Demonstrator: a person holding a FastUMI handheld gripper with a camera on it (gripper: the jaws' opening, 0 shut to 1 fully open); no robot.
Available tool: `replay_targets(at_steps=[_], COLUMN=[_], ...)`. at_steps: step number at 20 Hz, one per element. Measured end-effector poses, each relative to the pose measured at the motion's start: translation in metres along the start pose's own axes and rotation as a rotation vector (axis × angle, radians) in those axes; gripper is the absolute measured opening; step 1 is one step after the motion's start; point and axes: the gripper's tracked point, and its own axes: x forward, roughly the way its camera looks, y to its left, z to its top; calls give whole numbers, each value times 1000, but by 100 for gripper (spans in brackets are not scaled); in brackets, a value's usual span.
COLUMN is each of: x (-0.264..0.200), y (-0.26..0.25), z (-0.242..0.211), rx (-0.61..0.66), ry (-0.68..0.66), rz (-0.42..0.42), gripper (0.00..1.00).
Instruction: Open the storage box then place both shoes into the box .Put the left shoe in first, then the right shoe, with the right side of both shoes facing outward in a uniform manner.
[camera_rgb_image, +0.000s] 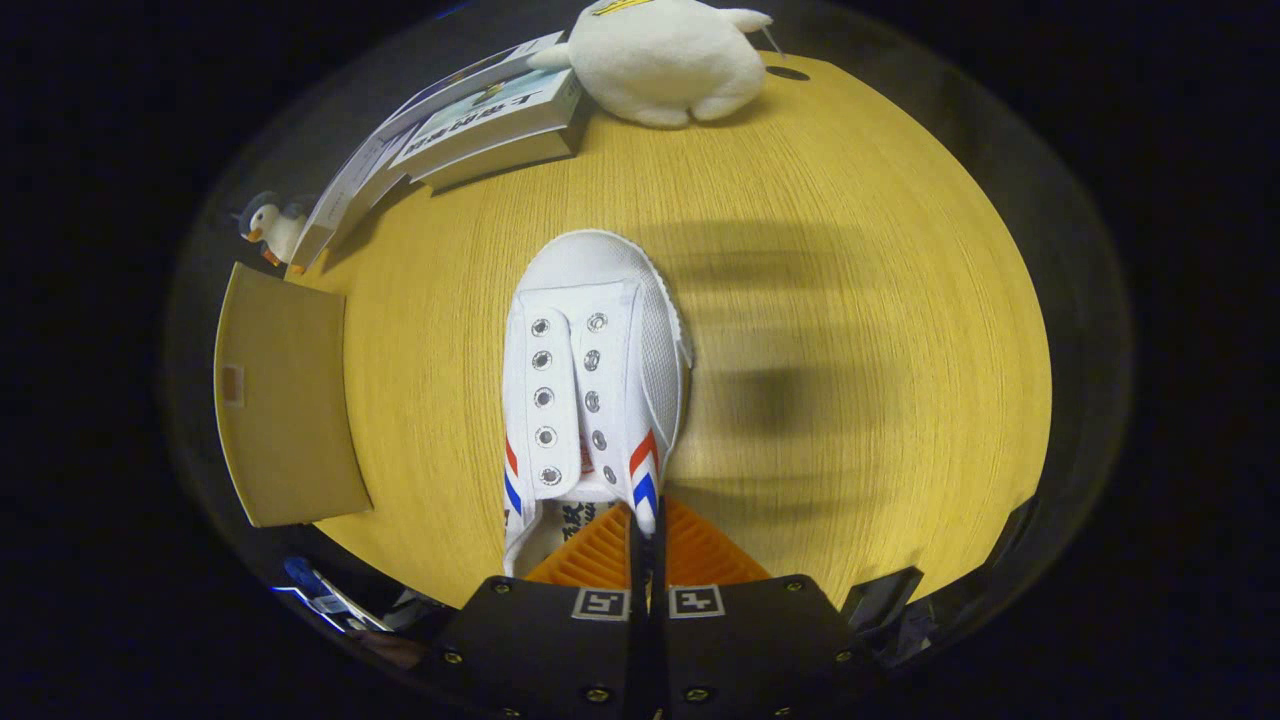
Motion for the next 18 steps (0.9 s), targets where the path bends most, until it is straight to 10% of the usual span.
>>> replay_targets(at_steps=[18], x=[-50], y=[29], z=[-16], rx=[5], ry=[-14], rz=[101], gripper=[0])
